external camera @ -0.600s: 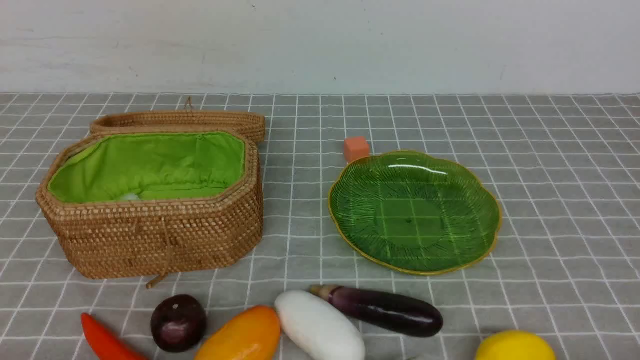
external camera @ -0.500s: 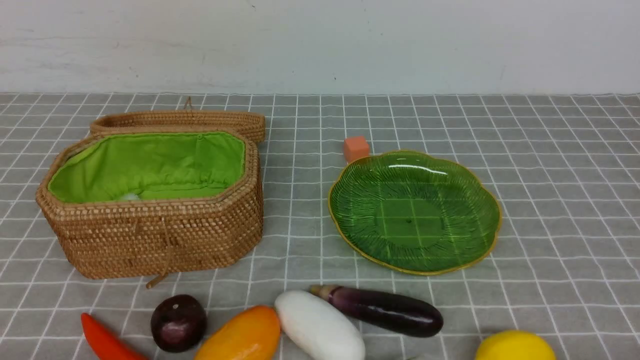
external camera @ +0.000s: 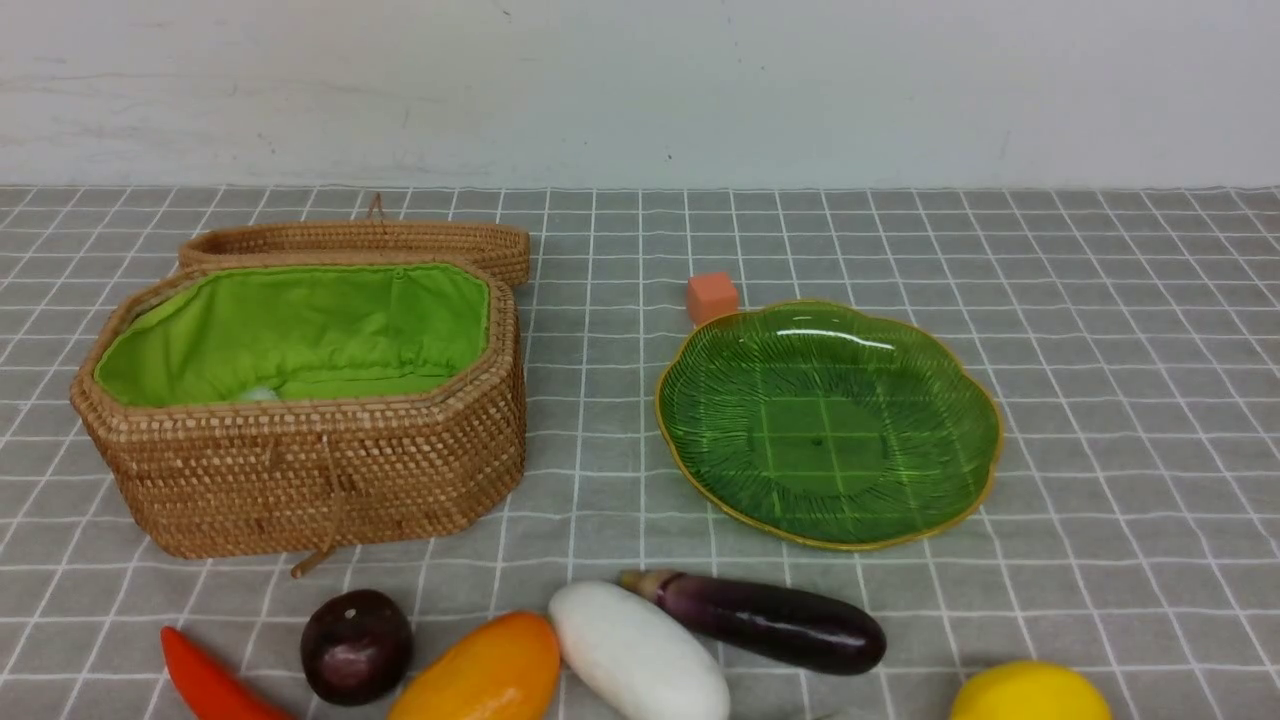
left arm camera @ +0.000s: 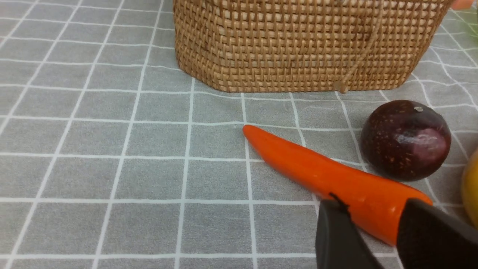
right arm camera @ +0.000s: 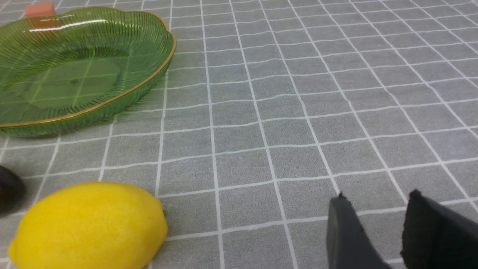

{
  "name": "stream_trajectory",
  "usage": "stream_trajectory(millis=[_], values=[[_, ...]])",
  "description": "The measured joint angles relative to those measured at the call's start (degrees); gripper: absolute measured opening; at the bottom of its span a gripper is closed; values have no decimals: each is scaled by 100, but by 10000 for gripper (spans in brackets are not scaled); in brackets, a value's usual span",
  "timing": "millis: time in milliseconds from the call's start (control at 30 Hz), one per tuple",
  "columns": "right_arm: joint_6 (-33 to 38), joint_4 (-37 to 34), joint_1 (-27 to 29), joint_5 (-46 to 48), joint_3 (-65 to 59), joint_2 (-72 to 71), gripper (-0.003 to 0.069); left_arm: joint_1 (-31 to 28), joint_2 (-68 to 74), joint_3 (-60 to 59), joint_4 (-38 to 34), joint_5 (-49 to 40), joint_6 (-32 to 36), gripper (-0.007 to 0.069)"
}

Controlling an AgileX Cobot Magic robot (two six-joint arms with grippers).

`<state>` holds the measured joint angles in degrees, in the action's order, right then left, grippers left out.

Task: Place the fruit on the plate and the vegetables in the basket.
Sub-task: Use the left arm to grab a carrot and put it into the left basket

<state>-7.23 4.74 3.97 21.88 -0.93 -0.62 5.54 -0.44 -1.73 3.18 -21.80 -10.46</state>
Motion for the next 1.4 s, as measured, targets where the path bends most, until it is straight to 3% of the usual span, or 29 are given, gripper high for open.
stream_trajectory(millis=[267,467,667,867,1067,1233,1400], values=[[0,0,0,0,0,0,241,0,0,-2,-106,1299,0,239],[0,0,0,0,0,0,241,0,0,-2,-511,1509,-169,239],[0,0,0,0,0,0,241,0,0,-7,-985,2033,-980,239],[0,0,0,0,0,0,241,0,0,68,-1122,3032,-1175,239],[0,0,0,0,0,0,241,0,228,1649,-1205,1580,-1188,239],[-4,0,0,0,0,0,241,0,1610,3248,-1244,125,-1214,239],[-4,0,0,0,0,0,241,0,2498,3742,-1212,-458,-1139,239]])
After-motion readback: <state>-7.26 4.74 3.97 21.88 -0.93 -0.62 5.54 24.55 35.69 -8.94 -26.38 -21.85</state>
